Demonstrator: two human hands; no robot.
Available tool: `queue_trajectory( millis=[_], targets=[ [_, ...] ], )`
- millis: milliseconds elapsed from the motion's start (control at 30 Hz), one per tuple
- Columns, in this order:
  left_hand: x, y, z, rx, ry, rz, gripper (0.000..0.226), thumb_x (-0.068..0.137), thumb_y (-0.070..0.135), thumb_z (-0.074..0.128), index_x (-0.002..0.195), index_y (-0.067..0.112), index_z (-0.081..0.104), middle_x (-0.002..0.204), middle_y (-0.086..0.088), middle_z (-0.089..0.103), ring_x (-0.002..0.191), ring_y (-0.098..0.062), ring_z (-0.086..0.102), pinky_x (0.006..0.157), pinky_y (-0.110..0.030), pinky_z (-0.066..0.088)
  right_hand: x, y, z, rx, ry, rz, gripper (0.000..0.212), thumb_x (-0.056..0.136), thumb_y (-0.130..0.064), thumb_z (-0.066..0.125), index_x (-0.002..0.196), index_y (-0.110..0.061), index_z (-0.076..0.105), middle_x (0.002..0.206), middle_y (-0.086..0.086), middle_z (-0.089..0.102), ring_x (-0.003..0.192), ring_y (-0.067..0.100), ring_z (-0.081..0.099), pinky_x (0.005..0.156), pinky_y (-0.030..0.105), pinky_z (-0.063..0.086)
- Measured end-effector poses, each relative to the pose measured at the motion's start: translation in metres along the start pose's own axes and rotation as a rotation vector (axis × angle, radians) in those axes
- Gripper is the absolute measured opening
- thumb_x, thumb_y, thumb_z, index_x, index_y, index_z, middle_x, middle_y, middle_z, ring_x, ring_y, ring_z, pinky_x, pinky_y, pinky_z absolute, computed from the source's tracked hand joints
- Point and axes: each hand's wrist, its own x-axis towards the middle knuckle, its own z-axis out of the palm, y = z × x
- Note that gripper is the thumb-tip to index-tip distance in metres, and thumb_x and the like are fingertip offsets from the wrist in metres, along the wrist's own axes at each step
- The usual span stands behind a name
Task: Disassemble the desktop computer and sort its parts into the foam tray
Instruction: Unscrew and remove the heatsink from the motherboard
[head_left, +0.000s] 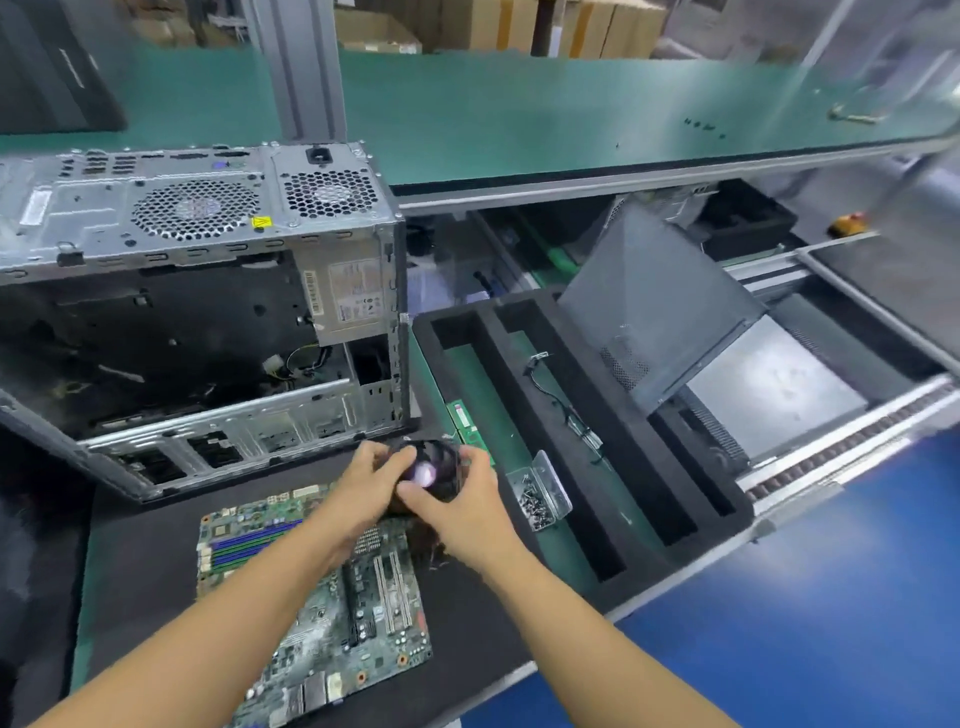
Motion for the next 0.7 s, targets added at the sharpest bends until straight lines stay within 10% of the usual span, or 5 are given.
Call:
queue_trajectory(
  millis=[433, 700],
  targets=[
    [0.012, 0.017, 0.115, 0.137, -0.230, 0.244, 0.027, 0.100, 0.027, 0.045, 0.118, 0.040, 0.061, 0.119, 0.015, 0.048, 0.121, -0.007, 0.049, 0.111, -0.040, 0.037, 0.035, 0.036, -0.103, -0.133, 0.290, 0.154, 0.106, 0.054, -0.057, 0.075, 0.142, -0.027, 0.023, 0.135, -0.008, 0.048, 0.121, 0.017, 0.053, 0.095, 0.043, 0.049],
    [0.073, 0.006, 0.130, 0.495, -0.167, 0.304, 0.033, 0.097, 0.028, 0.051, 0.128, 0.034, 0.059, 0.124, 0.013, 0.051, 0.109, -0.005, 0.052, 0.090, -0.023, 0.036, 0.083, 0.046, -0.192, -0.295, 0.382, 0.135, 0.098, 0.068, -0.048, 0.077, 0.147, -0.021, 0.026, 0.136, 0.004, 0.034, 0.122, 0.023, 0.045, 0.092, 0.036, 0.044]
  ],
)
